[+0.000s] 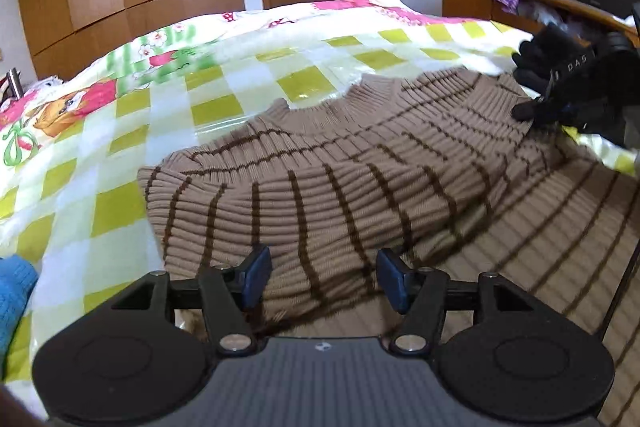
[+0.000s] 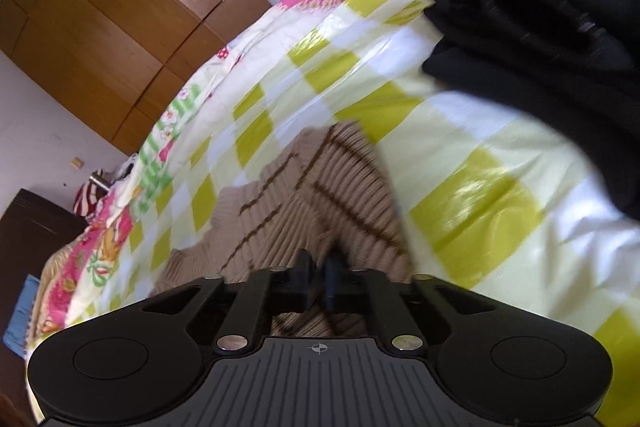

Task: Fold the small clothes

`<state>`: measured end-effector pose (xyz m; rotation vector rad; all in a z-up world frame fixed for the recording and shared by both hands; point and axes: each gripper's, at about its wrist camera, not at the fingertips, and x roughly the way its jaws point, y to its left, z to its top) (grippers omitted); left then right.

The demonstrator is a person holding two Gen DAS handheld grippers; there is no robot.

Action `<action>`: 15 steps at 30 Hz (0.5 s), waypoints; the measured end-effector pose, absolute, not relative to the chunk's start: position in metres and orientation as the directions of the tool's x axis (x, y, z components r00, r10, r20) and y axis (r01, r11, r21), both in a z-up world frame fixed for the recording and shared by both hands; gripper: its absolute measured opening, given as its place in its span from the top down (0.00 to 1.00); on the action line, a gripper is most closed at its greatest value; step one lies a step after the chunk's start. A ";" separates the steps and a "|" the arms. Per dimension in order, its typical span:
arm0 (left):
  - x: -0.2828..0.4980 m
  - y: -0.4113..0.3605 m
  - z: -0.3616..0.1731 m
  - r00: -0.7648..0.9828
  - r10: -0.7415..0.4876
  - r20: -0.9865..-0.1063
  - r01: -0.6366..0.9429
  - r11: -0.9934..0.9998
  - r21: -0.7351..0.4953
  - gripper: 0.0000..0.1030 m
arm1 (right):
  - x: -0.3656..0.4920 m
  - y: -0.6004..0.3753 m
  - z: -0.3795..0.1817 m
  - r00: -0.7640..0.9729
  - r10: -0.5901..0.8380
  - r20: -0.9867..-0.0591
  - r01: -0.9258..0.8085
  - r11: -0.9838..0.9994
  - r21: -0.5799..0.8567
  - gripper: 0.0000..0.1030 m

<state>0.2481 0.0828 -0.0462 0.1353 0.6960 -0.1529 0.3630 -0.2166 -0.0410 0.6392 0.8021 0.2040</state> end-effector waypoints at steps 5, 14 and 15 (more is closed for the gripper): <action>0.239 0.082 -0.047 0.747 -0.072 -0.661 0.196 0.974 0.116 0.31 | 0.361 -0.220 -0.035 0.680 0.368 -0.635 0.051 0.840 0.541 0.99; 0.215 0.100 -0.009 0.802 -0.114 -0.587 0.175 0.983 0.049 0.30 | 0.310 -0.205 0.028 0.777 0.297 -0.555 -0.089 0.925 0.371 0.87; 0.219 0.101 -0.004 0.811 -0.127 -0.570 0.170 0.985 0.022 0.30 | 0.309 -0.193 0.031 0.768 0.344 -0.541 -0.143 0.915 0.378 0.87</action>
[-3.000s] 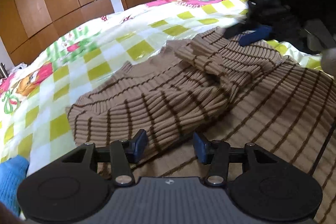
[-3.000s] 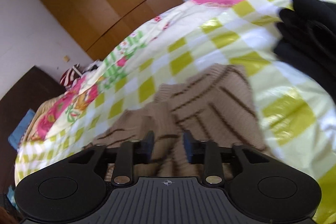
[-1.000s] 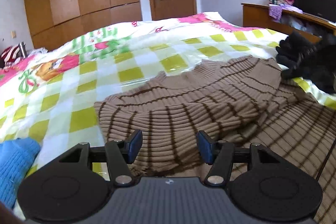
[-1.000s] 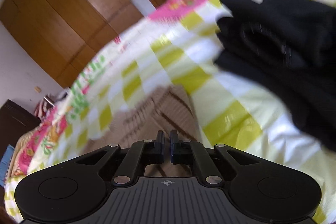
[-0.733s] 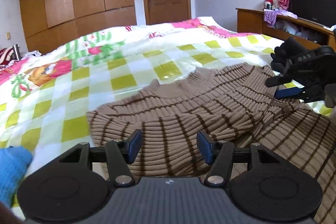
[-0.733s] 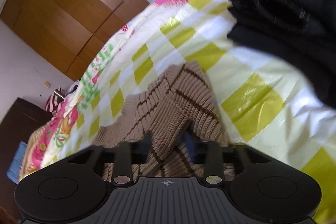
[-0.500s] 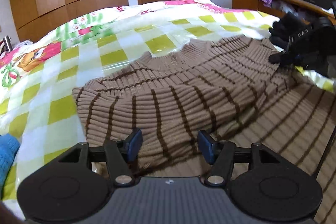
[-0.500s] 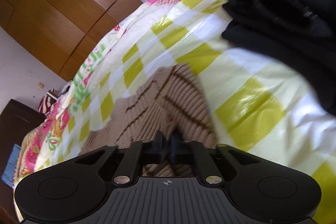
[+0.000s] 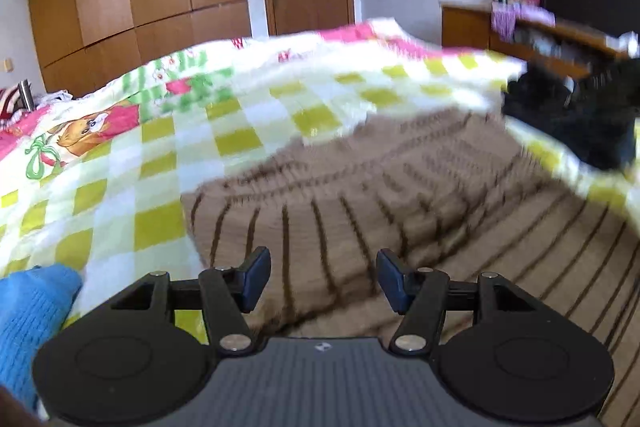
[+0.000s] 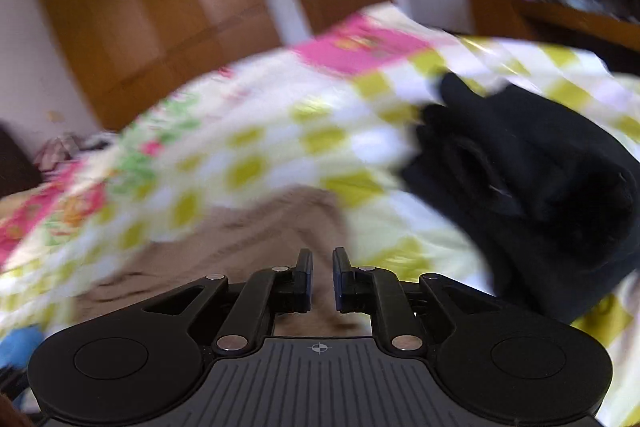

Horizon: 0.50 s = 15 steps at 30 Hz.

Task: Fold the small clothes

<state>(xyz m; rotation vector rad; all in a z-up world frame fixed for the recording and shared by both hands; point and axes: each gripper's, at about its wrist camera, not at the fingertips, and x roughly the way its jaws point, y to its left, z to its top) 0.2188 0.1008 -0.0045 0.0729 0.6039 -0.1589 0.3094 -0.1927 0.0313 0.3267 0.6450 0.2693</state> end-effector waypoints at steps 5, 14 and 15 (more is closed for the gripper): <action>0.261 0.086 -0.016 0.830 -0.109 -0.547 0.160 0.986 0.045 0.30 | 0.345 -0.109 0.007 0.619 0.594 -0.514 -0.372 0.798 0.474 0.87; 0.258 0.093 -0.058 0.795 -0.122 -0.594 0.180 0.983 0.040 0.30 | 0.403 -0.074 -0.052 0.537 0.561 -0.630 -0.366 0.828 0.425 1.00; 0.257 0.093 -0.057 0.794 -0.123 -0.596 0.184 0.982 0.042 0.30 | 0.405 -0.077 -0.049 0.565 0.529 -0.633 -0.349 0.848 0.398 1.00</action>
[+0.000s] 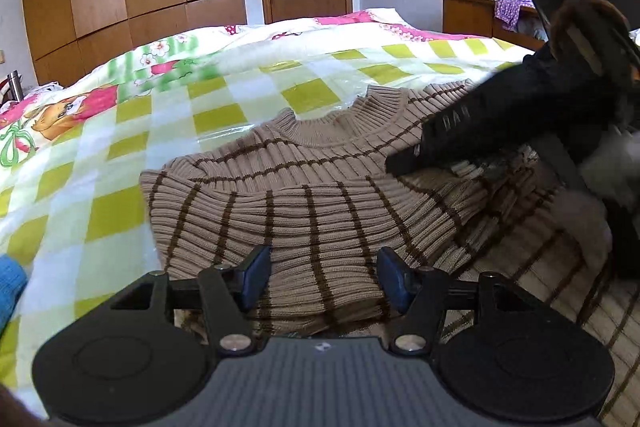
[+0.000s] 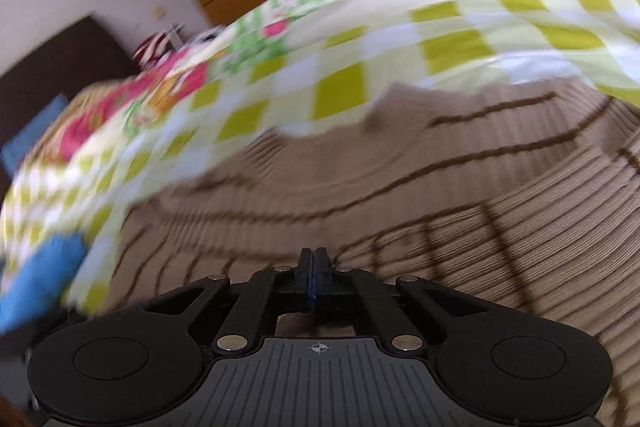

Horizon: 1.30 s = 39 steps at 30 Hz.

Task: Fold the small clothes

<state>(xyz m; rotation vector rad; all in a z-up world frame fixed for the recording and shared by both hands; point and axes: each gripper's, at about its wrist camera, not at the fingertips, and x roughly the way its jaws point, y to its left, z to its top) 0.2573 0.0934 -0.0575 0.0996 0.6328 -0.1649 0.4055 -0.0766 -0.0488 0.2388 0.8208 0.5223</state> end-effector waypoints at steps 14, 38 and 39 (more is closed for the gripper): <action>0.259 0.112 -0.055 0.788 -0.105 -0.606 0.187 0.980 0.073 0.27 | 0.363 -0.127 -0.045 0.479 0.602 -0.640 -0.453 0.793 0.407 1.00; 0.147 0.102 -0.018 0.696 -0.050 -0.716 0.133 0.989 0.060 0.26 | 0.245 -0.213 0.016 0.426 0.502 -0.753 -0.447 0.840 0.308 0.74; 0.138 0.103 -0.018 0.686 -0.051 -0.726 0.118 0.992 0.042 0.26 | 0.236 -0.222 0.017 0.430 0.481 -0.764 -0.428 0.853 0.297 0.74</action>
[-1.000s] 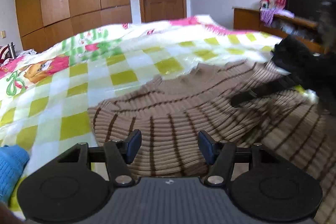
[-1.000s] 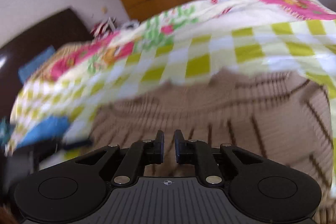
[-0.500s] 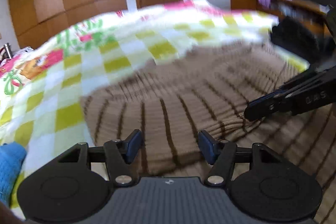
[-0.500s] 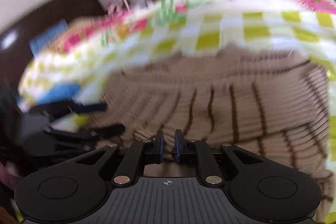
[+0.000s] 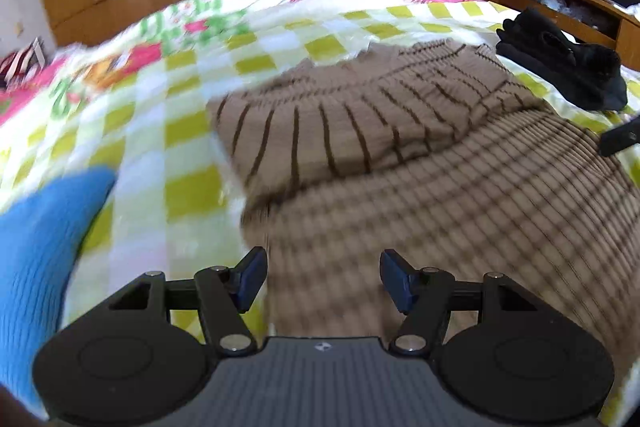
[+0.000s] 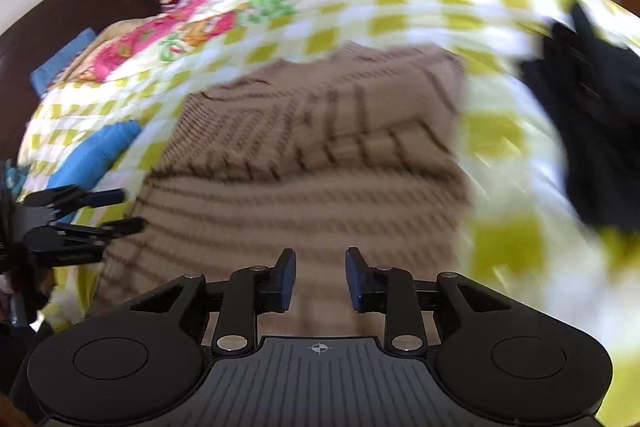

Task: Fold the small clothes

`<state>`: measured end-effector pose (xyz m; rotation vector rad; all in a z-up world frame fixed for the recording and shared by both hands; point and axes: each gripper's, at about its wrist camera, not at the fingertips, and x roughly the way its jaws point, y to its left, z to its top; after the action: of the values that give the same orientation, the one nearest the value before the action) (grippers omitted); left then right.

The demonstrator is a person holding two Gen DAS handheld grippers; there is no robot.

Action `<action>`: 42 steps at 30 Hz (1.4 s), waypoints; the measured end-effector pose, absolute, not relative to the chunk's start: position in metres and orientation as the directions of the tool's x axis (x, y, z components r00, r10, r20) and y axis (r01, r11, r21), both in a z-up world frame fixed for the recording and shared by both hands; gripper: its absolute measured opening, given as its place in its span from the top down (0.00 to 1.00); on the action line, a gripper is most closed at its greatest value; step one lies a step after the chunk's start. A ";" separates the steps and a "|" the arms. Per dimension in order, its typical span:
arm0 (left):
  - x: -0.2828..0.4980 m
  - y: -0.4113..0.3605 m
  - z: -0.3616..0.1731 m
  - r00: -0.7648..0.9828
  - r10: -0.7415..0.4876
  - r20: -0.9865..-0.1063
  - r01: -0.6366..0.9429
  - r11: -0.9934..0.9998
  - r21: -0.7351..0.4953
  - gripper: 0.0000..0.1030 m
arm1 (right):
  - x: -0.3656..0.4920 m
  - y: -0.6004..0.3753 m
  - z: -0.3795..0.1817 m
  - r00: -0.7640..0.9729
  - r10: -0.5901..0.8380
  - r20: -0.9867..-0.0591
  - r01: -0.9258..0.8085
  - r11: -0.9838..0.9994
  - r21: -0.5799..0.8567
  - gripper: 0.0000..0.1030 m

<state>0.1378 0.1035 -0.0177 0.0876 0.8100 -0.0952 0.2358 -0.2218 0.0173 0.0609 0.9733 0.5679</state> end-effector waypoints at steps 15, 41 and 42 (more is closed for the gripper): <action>0.086 0.106 -0.032 0.551 -0.089 -0.830 0.013 0.995 -0.098 0.25 | 0.191 -0.267 -0.029 0.213 0.414 -0.885 -0.241 0.900 0.363 0.69; 0.147 0.152 0.029 0.639 -0.532 -0.556 0.102 0.775 -0.624 0.79 | 0.269 -0.252 0.036 0.371 0.856 -0.360 -0.221 0.458 0.861 0.93; 0.163 0.161 0.032 0.668 -0.531 -0.522 0.105 0.761 -0.640 0.79 | 0.290 -0.247 0.039 0.396 0.856 -0.331 -0.220 0.439 0.871 0.93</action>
<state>0.1631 0.1613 0.0322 -0.6132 0.7625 -0.3848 0.2896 -0.2468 0.0388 0.8459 0.9042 0.7963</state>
